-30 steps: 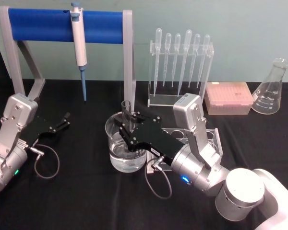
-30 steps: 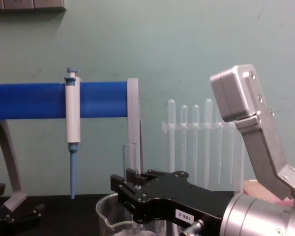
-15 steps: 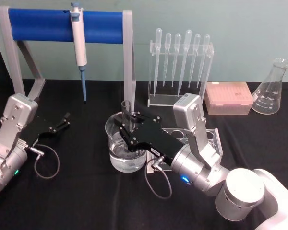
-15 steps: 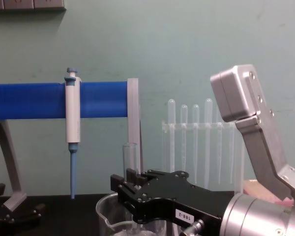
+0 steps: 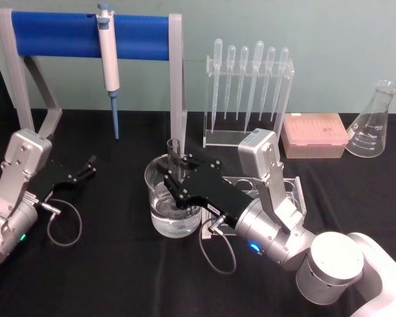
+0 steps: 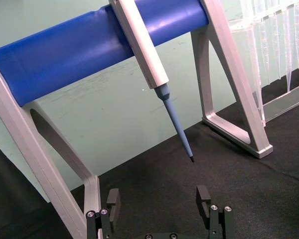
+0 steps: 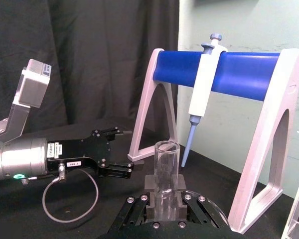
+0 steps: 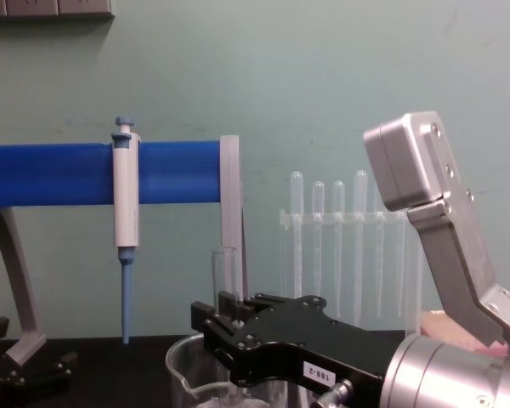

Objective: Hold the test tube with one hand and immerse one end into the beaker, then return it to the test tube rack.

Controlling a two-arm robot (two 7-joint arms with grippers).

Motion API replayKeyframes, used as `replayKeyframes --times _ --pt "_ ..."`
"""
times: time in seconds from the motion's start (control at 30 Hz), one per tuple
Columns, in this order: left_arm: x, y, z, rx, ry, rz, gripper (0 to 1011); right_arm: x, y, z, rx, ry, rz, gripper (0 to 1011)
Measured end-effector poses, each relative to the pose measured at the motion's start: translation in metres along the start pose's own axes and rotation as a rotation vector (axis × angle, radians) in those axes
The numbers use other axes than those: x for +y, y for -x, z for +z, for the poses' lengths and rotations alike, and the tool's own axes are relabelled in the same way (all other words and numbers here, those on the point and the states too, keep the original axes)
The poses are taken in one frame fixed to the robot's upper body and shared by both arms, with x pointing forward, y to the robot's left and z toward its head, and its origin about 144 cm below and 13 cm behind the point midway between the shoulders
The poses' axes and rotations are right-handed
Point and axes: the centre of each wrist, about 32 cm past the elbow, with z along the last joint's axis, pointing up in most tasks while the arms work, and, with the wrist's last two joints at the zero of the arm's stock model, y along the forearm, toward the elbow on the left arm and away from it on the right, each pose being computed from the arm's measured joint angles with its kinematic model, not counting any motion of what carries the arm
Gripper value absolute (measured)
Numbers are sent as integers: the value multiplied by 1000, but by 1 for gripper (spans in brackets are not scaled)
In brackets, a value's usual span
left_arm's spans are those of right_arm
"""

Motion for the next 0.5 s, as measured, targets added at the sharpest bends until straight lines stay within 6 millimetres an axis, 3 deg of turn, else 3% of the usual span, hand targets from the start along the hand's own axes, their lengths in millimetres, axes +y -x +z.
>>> replayKeyframes --times 0.5 --pt "0 0 0 0 0 0 1000 0 0 0 0 0 0 228"
